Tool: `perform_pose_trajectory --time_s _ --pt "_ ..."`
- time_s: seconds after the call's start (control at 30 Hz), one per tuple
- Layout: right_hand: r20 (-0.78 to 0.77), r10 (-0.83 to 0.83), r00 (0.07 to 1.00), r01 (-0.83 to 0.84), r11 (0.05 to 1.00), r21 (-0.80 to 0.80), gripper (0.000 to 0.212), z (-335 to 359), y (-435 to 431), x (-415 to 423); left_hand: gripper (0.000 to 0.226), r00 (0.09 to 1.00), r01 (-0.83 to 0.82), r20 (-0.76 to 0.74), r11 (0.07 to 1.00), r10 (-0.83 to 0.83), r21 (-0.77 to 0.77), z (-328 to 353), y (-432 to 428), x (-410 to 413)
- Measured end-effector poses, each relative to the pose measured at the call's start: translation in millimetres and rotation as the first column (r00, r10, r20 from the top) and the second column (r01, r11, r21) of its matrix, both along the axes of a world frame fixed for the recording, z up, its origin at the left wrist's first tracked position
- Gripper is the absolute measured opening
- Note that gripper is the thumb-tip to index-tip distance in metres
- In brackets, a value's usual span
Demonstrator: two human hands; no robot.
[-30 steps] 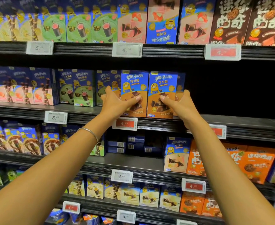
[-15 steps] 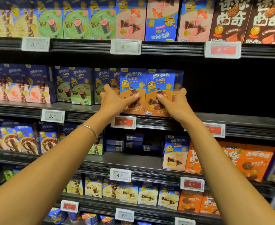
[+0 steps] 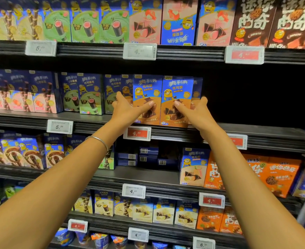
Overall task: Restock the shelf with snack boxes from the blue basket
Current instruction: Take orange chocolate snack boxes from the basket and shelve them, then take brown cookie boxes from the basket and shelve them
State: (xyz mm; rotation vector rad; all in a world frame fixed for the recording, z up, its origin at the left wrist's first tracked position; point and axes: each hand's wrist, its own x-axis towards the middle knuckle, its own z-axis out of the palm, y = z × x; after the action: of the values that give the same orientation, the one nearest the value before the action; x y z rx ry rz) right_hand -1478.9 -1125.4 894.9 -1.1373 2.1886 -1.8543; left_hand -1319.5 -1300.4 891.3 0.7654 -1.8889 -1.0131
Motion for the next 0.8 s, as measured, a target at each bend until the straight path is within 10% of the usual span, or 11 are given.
perform_pose_trajectory --time_s 0.13,0.47,0.6,0.8 --pt "0.019 -0.087 0.996 0.089 0.989 -0.119 0.104 -1.1 9.8 10.5 0.124 0.987 0.024 -0.16 1.0 -0.022 0.011 -3.4 5.7 13.2" --pt "-0.002 -0.082 0.997 0.069 0.851 -0.521 0.035 -74.4 43.5 101.4 0.065 0.842 0.083 -0.525 0.991 -0.125 -0.104 -82.0 60.7 85.8" --pt "0.114 -0.046 0.992 0.088 0.914 -0.396 0.035 -155.6 51.6 131.2 0.05 0.873 0.154 -0.47 0.988 -0.127 0.019 -184.5 76.3 124.8" --pt "0.461 -0.106 0.881 0.094 0.994 0.049 0.016 -314.6 73.1 172.6 0.019 0.986 0.069 -0.16 0.792 0.036 0.607 -358.0 85.2 181.9"
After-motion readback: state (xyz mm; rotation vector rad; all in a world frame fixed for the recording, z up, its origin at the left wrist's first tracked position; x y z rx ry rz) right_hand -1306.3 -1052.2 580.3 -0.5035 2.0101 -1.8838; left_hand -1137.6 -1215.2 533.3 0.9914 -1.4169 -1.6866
